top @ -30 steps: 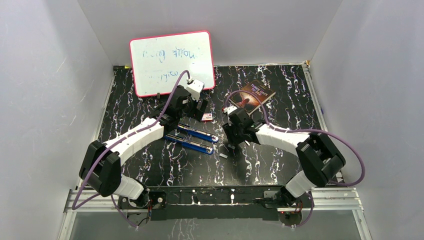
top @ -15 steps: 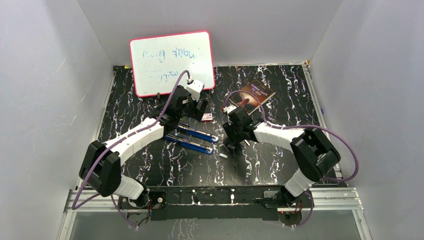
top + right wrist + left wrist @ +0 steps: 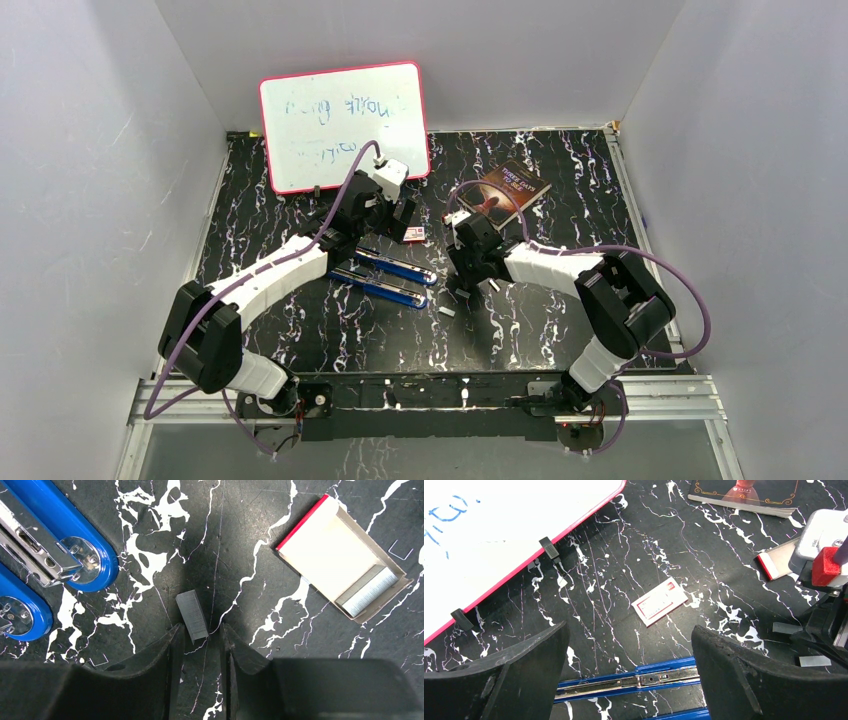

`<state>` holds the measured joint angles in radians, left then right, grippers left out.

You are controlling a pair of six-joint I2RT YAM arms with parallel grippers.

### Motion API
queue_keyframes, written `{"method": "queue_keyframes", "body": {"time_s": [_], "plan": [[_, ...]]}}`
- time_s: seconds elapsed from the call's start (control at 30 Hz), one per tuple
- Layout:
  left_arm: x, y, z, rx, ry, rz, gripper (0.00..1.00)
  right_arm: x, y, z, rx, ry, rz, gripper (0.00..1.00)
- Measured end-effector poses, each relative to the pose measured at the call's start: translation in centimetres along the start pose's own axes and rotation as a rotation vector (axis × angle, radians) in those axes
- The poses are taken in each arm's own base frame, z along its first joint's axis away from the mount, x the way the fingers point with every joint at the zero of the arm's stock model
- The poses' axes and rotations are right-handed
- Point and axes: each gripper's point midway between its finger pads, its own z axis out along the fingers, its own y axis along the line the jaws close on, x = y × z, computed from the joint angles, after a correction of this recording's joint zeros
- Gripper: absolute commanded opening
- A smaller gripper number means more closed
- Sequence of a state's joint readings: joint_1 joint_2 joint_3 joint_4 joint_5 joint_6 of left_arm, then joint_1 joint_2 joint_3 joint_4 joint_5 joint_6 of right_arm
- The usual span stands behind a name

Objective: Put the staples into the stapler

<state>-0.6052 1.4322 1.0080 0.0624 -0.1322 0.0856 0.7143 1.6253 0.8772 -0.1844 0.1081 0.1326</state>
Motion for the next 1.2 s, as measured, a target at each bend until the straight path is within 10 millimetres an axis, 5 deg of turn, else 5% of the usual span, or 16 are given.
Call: {"method": "queue_keyframes", "body": {"time_s": [0.63, 0.9, 1.2], "plan": [[-0.1, -0.3, 0.0, 0.014, -0.005, -0.006, 0.93, -0.7, -0.1, -1.3, 0.002, -0.06, 0.02, 0.12], [-2.4, -1.1, -1.4, 0.067, -0.081, -0.144, 0.94, -6.0, 0.1, -6.0, -0.035, -0.31, 0.102, 0.07], [-10.8, -2.3, -9.6, 0.286, -0.487, -0.44, 0.92, -11.6, 3.0, -15.5, -0.299, -0.741, 0.134, 0.0]]}}
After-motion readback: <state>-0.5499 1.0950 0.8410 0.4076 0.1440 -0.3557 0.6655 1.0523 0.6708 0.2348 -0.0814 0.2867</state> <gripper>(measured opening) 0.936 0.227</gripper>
